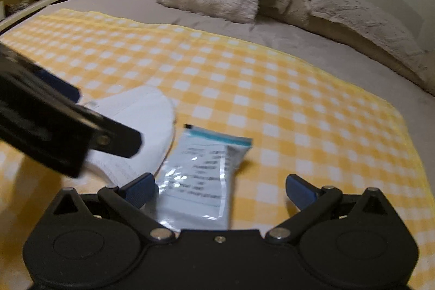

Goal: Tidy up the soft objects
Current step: 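Grasp the white mask with the left tool while the right tool grasps the clear sachet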

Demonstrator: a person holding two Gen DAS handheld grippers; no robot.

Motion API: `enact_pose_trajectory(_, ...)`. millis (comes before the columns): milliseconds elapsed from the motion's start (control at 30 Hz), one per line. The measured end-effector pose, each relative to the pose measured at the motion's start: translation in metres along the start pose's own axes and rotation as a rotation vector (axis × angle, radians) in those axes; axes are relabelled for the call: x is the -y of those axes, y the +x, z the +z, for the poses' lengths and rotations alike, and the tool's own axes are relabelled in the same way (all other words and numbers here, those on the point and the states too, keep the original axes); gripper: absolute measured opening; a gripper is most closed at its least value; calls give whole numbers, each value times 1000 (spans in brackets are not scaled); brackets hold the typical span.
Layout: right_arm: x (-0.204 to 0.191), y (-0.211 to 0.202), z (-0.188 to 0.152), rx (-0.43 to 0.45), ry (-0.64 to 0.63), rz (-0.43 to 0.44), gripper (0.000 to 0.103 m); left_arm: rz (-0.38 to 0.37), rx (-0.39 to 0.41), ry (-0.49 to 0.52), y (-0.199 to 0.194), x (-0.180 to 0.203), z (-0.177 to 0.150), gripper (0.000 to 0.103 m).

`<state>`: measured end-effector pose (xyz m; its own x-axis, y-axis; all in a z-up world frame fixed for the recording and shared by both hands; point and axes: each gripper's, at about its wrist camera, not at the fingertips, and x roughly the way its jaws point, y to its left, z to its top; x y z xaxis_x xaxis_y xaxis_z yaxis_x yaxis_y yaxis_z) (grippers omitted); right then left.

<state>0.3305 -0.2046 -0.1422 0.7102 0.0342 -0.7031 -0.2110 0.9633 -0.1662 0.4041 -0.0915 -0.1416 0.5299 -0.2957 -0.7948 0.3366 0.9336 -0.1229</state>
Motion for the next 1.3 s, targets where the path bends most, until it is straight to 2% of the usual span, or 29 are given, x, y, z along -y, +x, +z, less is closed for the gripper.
enact_pose_trajectory(267, 0, -1, -3, -24, 28, 47, 101, 123, -16, 94, 14, 12, -6, 94)
enact_pose_trajectory(467, 6, -5, -4, -51, 45, 121, 75, 162, -9, 25, 22, 15, -7, 95)
enact_pose_trajectory(500, 6, -5, -4, -52, 38, 130, 66, 161, -7, 11, 23, 14, -6, 95)
enact_pose_trajectory(600, 1, -9, -3, -53, 6, 147, 62, 149, -3, -4, 21, 14, -3, 81)
enact_pose_trajectory(667, -1, -11, -3, -55, -15, 145, 61, 129, -5, 2, 20, 15, -3, 67)
enact_pose_trajectory(800, 3, -13, -3, -65, -16, 162, 59, 88, -10, 17, 17, 20, -3, 45)
enact_pose_trajectory(867, 5, -15, -5, -69, -9, 164, 56, 69, -13, 19, 15, 21, -4, 23)
enact_pose_trajectory(900, 6, -17, -4, -71, -5, 164, 54, 60, -17, 14, 13, 21, -3, 18)
enact_pose_trajectory(933, 6, -18, -4, -71, 2, 164, 49, 54, -20, 10, 12, 22, -3, 16)
enact_pose_trajectory(1067, 13, -20, 0, -74, 66, 178, 42, 40, -28, 7, 8, 20, -6, 10)
enact_pose_trajectory(1133, 12, -23, -1, -72, 55, 174, 13, 28, -31, -11, 5, 18, -6, 7)
enact_pose_trajectory(1300, 15, -28, 1, -79, 76, 165, 8, 20, -21, -11, -10, 18, -8, 6)
